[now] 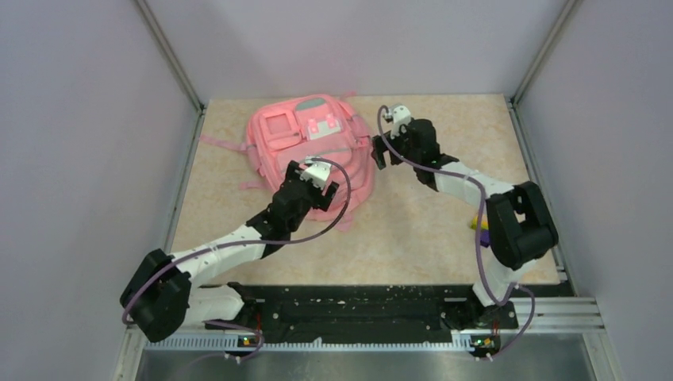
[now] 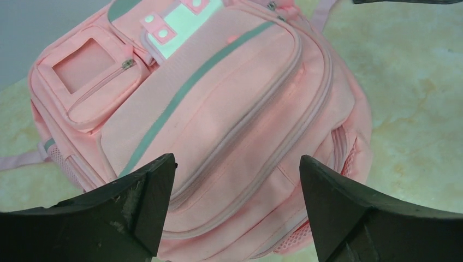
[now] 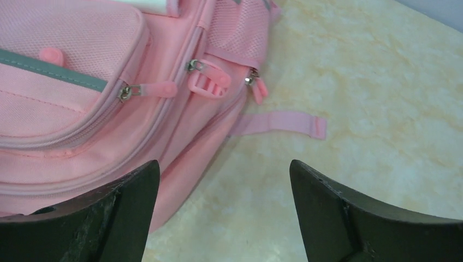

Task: Pack the student bag
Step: Zip the student bag at the center of the board, then reset both arms

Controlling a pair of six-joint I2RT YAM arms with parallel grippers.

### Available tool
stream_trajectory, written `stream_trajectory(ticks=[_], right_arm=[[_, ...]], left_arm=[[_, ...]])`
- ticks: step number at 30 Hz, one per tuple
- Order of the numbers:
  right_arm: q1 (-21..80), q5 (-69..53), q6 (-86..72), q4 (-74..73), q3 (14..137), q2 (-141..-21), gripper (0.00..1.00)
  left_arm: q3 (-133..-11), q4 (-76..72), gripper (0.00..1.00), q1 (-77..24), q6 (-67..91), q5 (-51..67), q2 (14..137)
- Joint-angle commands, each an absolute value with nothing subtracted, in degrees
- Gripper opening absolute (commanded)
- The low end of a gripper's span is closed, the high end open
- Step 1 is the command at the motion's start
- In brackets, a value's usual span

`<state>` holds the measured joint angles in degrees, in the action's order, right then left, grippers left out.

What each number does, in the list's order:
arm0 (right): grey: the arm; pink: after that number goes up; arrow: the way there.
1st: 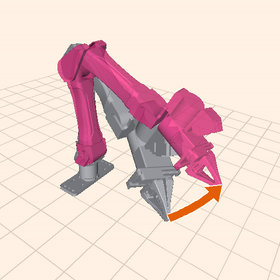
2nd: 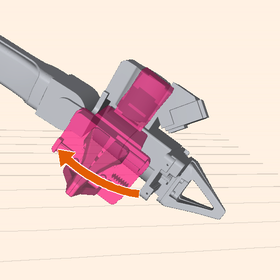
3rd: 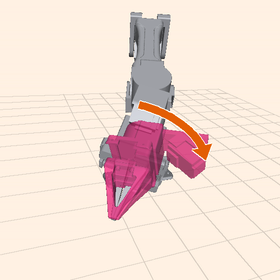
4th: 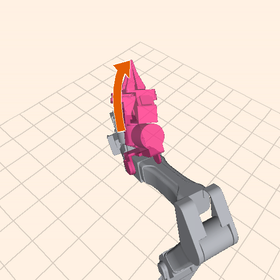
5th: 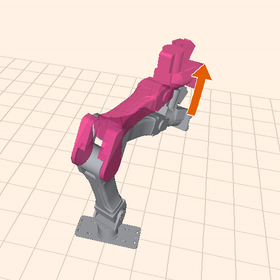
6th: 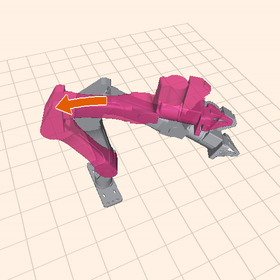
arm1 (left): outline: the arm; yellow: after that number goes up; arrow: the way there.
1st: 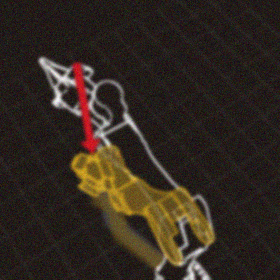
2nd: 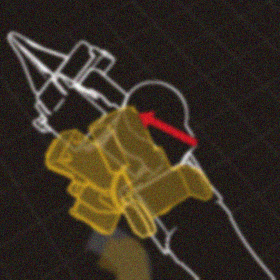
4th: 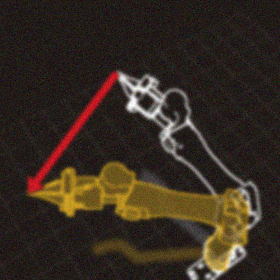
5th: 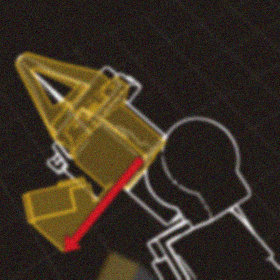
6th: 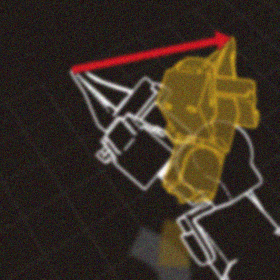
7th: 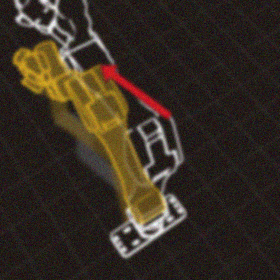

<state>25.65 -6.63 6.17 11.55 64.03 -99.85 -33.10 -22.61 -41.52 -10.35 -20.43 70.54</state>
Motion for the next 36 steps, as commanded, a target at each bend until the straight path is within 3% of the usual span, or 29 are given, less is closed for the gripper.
stream_trajectory(ticks=[1,6,10,15,17,25,36], right_arm=[[20.3,-7.6,-3.0,10.5,59.9,-90.5,0.86],[13.3,-6.0,-9.4,8.4,52.0,-78.9,0.86],[11.6,2.4,-9.8,6.6,47.0,-66.9,0.87],[11.6,9.5,-6.5,8.6,40.7,-51.5,0.91],[11.6,10.6,-4.9,10.4,37.7,-46.7,0.97],[11.7,15.5,-4.6,15.9,25.0,-36.6,0.98],[11.7,16.0,-4.1,15.5,23.9,-33.4,0.98]], left_arm=[[-38.8,-12.6,0.89,-38.3,-0.6,-18.7,65.4],[-44.0,1.9,0.9,-25.5,15.5,-15.5,59.3],[-49.9,14.5,0.93,-17.3,22.6,-14.8,53.7],[-56.6,26.0,0.96,-15.5,21.7,-18.2,46.9],[-57.9,29.8,0.96,-15.5,20.4,-19.0,44.6],[-50.2,28.2,0.97,-15.5,15.3,-21.0,35.7],[-48.7,26.8,0.98,-15.5,14.8,-20.5,35.2]])
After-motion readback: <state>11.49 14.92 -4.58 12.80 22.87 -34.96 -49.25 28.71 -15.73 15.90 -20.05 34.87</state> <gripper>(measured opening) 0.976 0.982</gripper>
